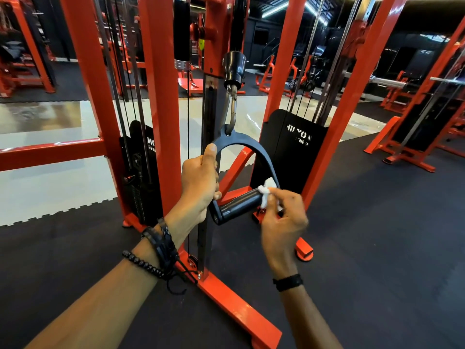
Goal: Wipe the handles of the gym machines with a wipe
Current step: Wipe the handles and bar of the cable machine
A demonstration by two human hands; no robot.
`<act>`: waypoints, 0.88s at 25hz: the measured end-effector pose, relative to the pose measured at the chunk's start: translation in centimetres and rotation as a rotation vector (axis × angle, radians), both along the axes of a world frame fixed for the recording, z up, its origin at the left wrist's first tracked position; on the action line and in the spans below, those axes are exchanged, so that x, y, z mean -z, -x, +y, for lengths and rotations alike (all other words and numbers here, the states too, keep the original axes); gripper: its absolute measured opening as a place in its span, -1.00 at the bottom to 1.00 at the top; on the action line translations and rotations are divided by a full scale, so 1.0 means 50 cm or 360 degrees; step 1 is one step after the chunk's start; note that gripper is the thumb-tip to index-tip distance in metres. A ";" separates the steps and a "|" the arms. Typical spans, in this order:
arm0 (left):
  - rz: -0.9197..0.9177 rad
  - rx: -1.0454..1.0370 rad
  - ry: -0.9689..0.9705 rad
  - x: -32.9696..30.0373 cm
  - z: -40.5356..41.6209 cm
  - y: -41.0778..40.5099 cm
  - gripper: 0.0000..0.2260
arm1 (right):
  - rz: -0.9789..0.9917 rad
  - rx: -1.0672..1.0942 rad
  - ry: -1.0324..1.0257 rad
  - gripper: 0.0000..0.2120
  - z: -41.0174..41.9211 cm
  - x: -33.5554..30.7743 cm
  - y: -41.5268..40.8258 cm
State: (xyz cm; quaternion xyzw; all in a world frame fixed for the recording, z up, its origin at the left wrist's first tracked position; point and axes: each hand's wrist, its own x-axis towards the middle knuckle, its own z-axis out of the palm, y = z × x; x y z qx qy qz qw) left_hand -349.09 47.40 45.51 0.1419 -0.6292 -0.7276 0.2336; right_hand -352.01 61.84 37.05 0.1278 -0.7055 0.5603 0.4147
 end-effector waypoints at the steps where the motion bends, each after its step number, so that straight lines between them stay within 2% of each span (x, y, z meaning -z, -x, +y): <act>1: 0.0003 -0.0007 -0.0001 0.001 -0.001 0.001 -0.60 | 0.0052 -0.0091 -0.0094 -0.84 -0.019 0.007 -0.028; 4: 0.0014 -0.0012 -0.0052 0.000 -0.006 -0.001 -0.61 | 0.0257 -0.0378 -0.0429 -0.82 -0.059 0.040 -0.109; 8: 0.0039 -0.0004 -0.0062 0.002 -0.002 -0.004 -0.61 | 0.0395 -0.0325 -0.0548 -0.87 -0.019 0.044 -0.072; 14: 0.0014 -0.0045 0.0010 0.012 0.009 0.007 -0.61 | -0.0026 0.0165 -0.0169 -0.89 0.080 0.025 0.053; 18: -0.0010 -0.0059 0.0211 0.029 0.002 0.030 -0.58 | 0.0063 0.0110 -0.0286 -0.85 0.080 -0.012 0.032; 22: -0.0052 -0.0043 0.0547 0.050 -0.012 0.060 -0.54 | -0.0070 0.0077 -0.0323 -0.83 0.068 -0.039 -0.012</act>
